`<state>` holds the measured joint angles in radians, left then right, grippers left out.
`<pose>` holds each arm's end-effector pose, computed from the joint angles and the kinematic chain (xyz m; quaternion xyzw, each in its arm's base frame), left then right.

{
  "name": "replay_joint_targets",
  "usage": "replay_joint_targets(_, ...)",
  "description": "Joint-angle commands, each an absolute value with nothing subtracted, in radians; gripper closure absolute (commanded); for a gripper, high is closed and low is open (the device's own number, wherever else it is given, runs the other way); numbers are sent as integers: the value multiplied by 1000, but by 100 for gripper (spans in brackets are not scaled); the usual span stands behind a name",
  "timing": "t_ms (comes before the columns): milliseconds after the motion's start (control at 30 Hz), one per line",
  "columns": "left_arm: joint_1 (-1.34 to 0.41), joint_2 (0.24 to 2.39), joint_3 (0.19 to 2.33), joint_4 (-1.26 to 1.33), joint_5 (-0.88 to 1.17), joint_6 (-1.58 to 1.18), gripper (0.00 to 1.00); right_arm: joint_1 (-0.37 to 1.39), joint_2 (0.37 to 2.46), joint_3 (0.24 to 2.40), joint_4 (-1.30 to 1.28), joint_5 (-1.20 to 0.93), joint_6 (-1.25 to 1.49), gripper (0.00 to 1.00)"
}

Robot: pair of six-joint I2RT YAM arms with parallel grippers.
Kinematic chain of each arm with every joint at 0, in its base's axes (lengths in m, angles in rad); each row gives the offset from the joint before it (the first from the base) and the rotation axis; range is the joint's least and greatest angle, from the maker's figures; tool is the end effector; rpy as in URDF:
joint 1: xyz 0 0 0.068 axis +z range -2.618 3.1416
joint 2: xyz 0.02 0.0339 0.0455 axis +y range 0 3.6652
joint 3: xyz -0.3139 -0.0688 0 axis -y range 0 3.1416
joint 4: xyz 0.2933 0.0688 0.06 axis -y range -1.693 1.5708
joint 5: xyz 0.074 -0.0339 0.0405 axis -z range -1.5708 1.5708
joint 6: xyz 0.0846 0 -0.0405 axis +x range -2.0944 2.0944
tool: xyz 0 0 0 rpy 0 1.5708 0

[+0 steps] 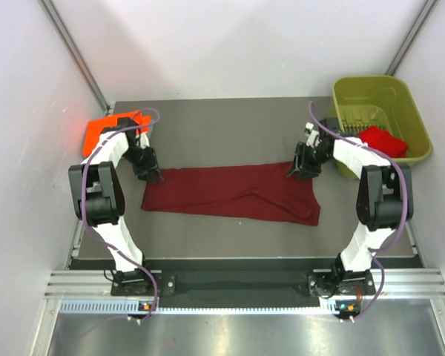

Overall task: Fold and stack the t-shirts
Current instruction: Fold the tshirt

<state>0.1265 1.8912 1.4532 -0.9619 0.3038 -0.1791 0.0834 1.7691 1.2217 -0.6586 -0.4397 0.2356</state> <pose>0.4359 0.0299 0.1889 -0.1371 0.9754 -0.1529 0.0804 0.4128 0.0706 0.1792 0.0335 0.9600 0.2399 0.1407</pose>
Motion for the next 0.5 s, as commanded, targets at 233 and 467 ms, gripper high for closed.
replay_joint_targets(233, 55, 1925, 1422, -968, 305, -230, 62, 198, 1937, 1437, -638, -541, 229, 55)
replay_joint_targets(467, 57, 1922, 1419, -977, 276, -232, 62, 218, 1947, 1388, -673, -534, 235, 55)
